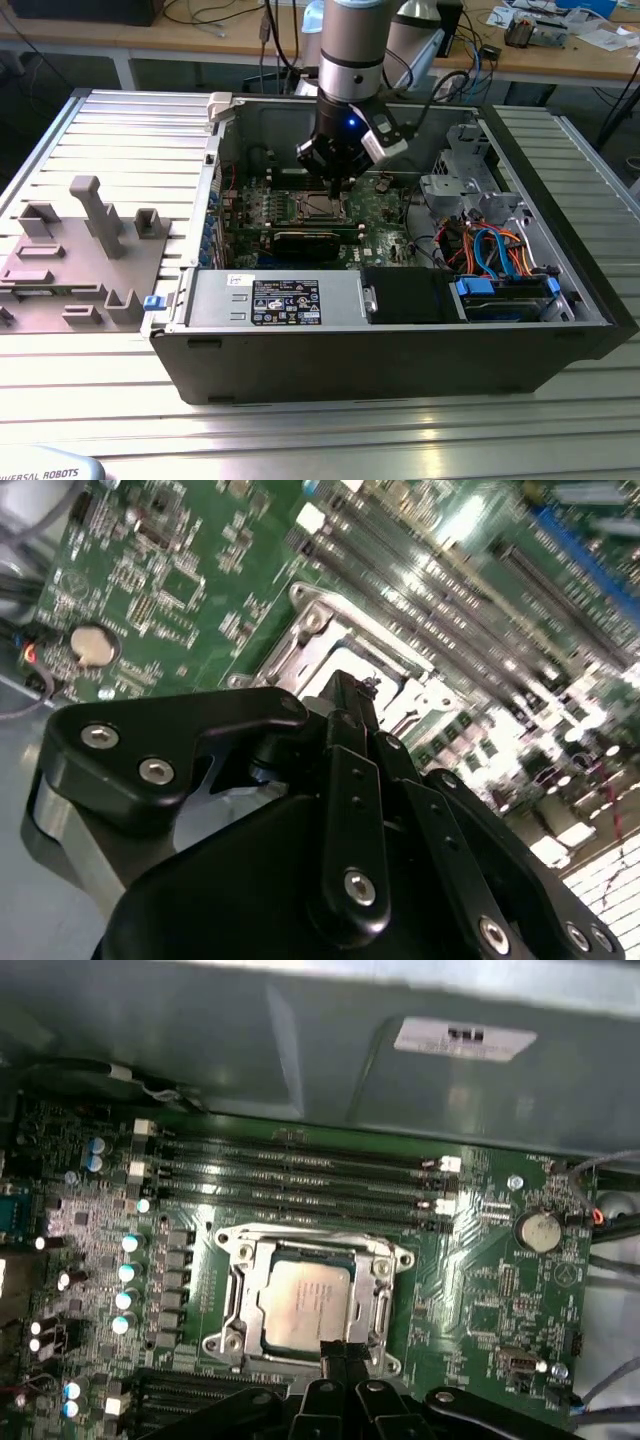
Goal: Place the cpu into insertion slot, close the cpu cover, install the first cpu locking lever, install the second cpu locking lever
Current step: 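Install the second cpu locking lever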
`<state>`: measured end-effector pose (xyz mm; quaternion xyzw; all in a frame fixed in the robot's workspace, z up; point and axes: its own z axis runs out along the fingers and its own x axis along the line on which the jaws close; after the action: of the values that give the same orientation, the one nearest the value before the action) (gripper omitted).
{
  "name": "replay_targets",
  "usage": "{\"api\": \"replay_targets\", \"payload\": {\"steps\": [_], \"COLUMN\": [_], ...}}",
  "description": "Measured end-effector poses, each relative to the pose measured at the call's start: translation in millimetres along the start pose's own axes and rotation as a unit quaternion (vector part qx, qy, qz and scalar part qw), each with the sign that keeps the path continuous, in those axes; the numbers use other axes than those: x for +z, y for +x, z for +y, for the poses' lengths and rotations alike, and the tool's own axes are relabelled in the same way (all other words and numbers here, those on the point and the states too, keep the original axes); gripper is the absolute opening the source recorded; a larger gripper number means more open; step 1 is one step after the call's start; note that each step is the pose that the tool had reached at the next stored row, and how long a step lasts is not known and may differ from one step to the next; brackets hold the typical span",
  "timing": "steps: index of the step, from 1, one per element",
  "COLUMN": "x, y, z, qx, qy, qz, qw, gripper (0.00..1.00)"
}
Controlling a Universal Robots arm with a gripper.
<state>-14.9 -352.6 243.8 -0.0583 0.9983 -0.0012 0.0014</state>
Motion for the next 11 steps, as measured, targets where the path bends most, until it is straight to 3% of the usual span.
{"api": "replay_targets", "payload": {"steps": [1, 4, 9, 11], "x": [0.0, 0.2, 1.2, 2.0], "y": [0.6, 2.0, 3.8, 4.7], "z": [-5.4, -17.1, -32.1, -38.3], "qx": [0.000, 0.000, 0.000, 0.000], "qy": [-0.0006, -0.0089, -0.0340, -0.0410], "qz": [-0.0001, -0.0010, -0.0040, -0.0048], "qw": [1.0000, 1.0000, 0.9994, 0.9991], "gripper": [0.11, 0.11, 0.11, 0.11]}}
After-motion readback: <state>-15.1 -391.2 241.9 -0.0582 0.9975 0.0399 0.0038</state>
